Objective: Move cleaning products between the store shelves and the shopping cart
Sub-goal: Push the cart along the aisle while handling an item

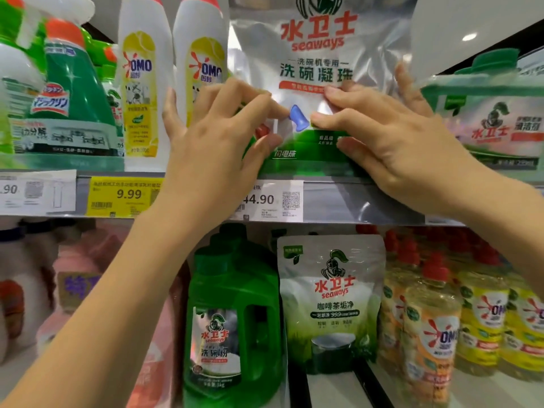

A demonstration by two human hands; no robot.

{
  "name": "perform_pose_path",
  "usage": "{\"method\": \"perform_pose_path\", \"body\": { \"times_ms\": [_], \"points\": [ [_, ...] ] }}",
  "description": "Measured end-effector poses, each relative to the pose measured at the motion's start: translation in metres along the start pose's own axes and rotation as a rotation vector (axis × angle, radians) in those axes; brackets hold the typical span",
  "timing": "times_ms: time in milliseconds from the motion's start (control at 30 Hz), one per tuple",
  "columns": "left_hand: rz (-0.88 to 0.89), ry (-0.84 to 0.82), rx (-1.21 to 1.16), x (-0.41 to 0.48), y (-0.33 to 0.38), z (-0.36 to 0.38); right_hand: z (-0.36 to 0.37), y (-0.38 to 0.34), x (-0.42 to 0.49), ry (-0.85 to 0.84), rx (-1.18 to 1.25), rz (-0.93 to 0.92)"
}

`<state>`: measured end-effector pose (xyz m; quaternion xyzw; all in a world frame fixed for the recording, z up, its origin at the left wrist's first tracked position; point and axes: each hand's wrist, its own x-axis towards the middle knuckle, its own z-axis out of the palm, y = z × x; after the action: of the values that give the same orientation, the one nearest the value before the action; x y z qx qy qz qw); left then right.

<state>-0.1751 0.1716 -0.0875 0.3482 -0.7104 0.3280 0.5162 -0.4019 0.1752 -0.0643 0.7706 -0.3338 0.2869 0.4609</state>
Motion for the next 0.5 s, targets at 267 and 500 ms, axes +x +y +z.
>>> {"method": "perform_pose_path", "body": {
  "times_ms": [267, 500],
  "points": [
    [-0.023, 0.052, -0.124, -0.015, 0.009, -0.007, -0.008, -0.010, -0.012, 0.116, 0.414, 0.051],
    [-0.010, 0.147, -0.328, -0.053, 0.037, -0.018, -0.018, -0.064, -0.059, 0.359, 0.603, 0.082]
  ]
}}
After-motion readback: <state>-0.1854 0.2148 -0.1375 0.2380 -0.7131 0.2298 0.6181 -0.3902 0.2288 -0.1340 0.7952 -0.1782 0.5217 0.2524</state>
